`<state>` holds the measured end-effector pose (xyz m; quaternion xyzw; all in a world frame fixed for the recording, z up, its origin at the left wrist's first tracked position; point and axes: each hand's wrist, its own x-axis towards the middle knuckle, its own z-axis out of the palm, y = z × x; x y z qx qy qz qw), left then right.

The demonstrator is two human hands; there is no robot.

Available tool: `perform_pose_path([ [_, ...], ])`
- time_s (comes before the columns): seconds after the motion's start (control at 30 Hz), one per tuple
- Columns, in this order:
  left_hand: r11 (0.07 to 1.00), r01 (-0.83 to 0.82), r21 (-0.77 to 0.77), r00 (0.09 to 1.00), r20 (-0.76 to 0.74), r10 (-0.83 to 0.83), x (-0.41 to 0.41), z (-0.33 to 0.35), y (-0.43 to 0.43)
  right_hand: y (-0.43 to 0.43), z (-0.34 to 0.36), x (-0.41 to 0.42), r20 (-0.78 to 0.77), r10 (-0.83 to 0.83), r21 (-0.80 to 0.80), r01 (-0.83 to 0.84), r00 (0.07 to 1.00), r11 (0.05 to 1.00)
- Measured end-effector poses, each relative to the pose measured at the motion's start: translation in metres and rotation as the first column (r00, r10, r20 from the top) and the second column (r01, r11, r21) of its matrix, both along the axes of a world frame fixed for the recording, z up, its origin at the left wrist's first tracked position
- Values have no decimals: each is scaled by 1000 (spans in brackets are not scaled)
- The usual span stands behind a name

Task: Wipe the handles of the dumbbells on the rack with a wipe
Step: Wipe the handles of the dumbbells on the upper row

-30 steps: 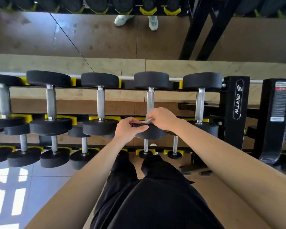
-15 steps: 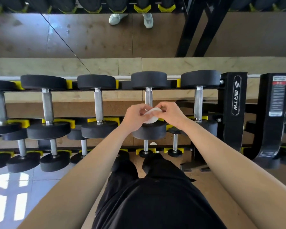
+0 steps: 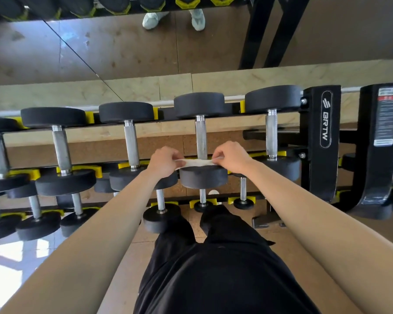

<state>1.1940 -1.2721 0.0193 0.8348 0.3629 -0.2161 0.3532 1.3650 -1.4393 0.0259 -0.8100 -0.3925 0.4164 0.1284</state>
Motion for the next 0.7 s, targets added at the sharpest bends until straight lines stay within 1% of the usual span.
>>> perform_pose_path([
  [0.1,998,-23,-59,998,50,26,15,0,-10,-10,-7,18,138,-28,-130,47,990,990],
  [0.17,999,-28,-26,999,29,29,19,-2,-13,-7,-9,18,177,-35,-137,60,984,989],
  [0.27,991,-68,111,996,-56,75,11,-9,-6,10,-8,2,70,23,-101,-16,997,995],
  [0.33,984,-104,143,988,-95,118,6,-15,-2,18,-8,-4,35,32,-81,-29,999,996],
  [0.4,993,-78,89,993,-78,85,9,-16,-3,16,-7,2,73,-26,-83,32,997,996],
  [0.47,1000,-21,22,1000,4,21,18,-12,-8,7,-6,16,147,-133,-92,147,980,985],
  [0.53,999,-18,31,996,93,15,25,-7,-12,0,-8,27,194,-237,-75,255,952,964],
  [0.6,989,-97,111,990,110,85,25,-8,-9,3,-9,25,172,-249,-44,260,953,965],
  [0.67,961,-213,175,976,80,202,19,-14,-3,13,-9,15,104,-182,-13,184,978,983],
  [0.7,951,-244,189,970,60,237,16,-17,1,16,-10,12,84,-162,1,163,983,987],
])
